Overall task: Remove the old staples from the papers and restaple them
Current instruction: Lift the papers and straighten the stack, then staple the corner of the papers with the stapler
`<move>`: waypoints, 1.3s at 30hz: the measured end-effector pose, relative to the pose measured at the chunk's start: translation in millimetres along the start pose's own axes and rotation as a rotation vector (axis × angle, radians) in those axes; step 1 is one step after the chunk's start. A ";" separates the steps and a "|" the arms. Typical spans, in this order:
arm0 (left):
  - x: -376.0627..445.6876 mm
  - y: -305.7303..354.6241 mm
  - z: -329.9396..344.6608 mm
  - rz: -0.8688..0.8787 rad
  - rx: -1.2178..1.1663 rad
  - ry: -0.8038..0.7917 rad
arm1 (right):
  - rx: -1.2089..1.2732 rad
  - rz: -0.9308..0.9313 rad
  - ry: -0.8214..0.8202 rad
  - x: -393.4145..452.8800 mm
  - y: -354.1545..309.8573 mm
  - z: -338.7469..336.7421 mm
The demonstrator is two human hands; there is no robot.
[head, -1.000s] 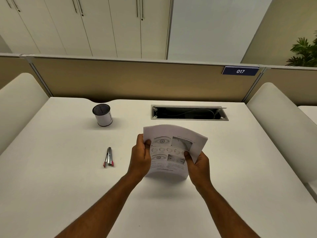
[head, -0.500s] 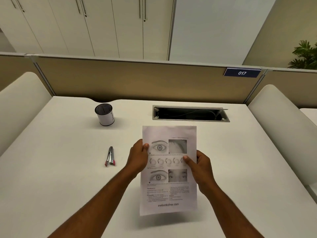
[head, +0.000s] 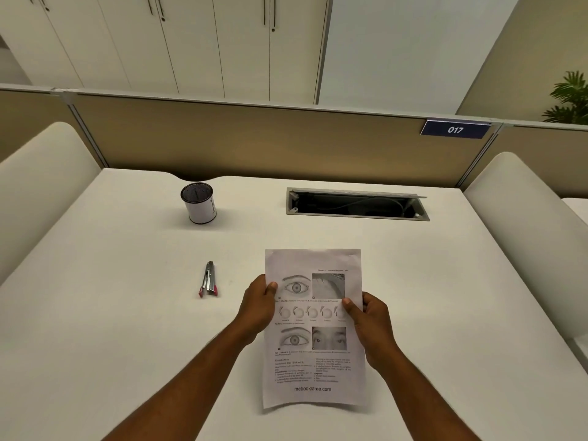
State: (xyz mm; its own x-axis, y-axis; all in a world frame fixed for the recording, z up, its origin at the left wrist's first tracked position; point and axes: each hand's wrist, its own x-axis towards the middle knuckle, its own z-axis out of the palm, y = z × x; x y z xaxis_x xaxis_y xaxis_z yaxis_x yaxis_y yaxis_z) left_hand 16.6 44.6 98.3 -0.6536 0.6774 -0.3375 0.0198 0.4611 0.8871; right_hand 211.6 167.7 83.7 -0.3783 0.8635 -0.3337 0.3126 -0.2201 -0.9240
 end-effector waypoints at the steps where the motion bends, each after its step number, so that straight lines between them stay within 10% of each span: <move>1: 0.0 -1.2 0.0 -0.002 0.007 0.009 | 0.000 0.004 -0.001 -0.6 0.9 0.2; 19: 4.5 -29.2 3.7 -0.097 0.089 0.058 | -0.055 0.042 0.007 7.1 10.4 1.5; 27: 7.6 -53.3 -7.3 -0.188 0.120 0.023 | -0.503 -0.116 0.046 15.8 8.0 19.2; 39: 7.2 -95.1 -52.9 -0.342 0.172 0.016 | -0.794 -0.456 -0.435 25.2 -12.6 130.6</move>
State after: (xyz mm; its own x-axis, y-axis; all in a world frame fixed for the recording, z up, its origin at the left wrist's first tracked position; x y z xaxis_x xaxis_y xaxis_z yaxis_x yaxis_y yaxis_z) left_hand -30.0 -24.7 28.1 -0.6560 0.4592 -0.5989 -0.0759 0.7495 0.6577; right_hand 84.3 133.0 62.6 -0.8412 0.5148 -0.1654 0.4880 0.5911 -0.6423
